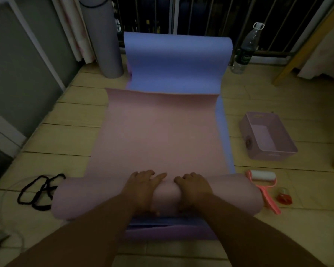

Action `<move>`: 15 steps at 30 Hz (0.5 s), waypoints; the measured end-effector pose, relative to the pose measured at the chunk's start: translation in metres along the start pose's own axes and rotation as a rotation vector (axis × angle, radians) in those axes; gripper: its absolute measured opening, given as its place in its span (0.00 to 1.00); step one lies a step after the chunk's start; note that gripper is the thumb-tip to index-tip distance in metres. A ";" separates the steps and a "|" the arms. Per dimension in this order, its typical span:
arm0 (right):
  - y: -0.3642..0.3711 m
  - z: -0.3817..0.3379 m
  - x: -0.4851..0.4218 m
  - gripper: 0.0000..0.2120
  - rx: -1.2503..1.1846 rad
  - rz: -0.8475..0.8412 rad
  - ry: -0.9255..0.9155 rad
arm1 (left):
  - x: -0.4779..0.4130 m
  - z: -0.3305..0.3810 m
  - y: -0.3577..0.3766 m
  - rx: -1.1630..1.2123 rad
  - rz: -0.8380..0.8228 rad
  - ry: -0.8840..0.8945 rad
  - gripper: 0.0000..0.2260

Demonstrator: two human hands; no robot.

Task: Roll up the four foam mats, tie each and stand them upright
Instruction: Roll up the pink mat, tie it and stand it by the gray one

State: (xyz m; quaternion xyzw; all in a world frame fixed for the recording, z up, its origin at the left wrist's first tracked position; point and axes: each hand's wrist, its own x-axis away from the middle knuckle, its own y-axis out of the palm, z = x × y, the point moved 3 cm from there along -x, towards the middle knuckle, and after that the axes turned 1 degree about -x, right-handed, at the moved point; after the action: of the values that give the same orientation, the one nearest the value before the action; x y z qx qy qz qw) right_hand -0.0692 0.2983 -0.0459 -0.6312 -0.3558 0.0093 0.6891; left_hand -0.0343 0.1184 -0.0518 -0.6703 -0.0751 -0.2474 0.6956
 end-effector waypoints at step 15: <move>-0.013 0.012 -0.001 0.37 -0.149 -0.103 0.061 | -0.002 -0.006 -0.006 0.007 -0.015 0.039 0.52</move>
State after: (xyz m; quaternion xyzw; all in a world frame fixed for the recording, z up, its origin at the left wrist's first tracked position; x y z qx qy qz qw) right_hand -0.0817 0.3058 -0.0354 -0.6614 -0.3664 -0.0720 0.6505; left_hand -0.0404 0.1134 -0.0476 -0.6625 -0.0673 -0.2651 0.6974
